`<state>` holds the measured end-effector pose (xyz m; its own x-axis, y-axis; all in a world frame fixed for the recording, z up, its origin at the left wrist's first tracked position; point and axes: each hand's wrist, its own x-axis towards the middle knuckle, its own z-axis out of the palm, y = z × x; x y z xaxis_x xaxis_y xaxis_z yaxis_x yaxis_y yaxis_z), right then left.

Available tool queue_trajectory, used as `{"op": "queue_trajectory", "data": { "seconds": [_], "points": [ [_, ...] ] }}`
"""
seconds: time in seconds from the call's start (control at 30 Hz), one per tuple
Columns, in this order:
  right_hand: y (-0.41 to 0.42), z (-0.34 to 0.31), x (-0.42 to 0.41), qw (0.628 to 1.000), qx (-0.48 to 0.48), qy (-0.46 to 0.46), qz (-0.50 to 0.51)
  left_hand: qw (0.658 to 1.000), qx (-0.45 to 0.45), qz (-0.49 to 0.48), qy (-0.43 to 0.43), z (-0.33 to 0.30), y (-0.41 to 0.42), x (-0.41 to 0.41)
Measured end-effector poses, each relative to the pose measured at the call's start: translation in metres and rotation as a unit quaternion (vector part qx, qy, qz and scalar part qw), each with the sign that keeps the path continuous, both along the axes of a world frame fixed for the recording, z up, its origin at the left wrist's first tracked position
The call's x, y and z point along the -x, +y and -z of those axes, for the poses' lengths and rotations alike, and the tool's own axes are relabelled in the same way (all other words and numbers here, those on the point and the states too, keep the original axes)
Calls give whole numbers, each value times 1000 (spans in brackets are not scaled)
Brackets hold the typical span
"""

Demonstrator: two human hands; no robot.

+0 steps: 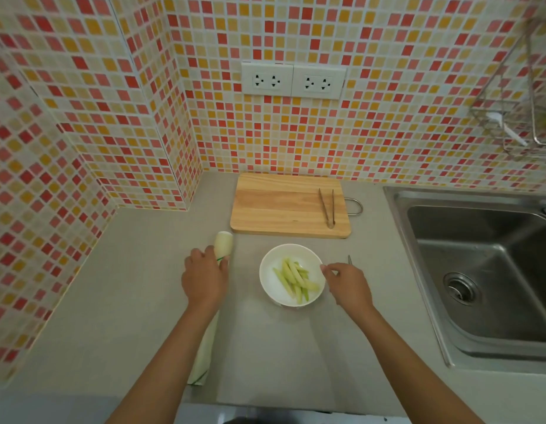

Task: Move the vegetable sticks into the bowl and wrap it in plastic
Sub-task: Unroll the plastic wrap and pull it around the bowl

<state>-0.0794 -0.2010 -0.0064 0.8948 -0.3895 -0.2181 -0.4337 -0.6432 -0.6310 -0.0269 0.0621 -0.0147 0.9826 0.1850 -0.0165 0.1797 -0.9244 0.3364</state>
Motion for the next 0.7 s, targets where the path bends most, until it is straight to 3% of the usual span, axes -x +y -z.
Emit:
{"op": "queue_trajectory", "data": {
  "seconds": [0.1,0.2,0.3,0.53,0.7],
  "points": [
    [-2,1,1,1000,-3,-21,5,995,-41,-32,87,13,14,1],
    [1,1,4,1000,0,-20,0,989,23,-30,144,27,23,1],
    [3,1,5,1000,-9,-19,2,987,94,-8,130,31,25,0],
    [6,-1,5,999,40,-16,24,992,75,13,104,26,20,5],
    [13,-20,-2,990,94,-84,61,974,220,30,50,16,22,6]
  ]
}}
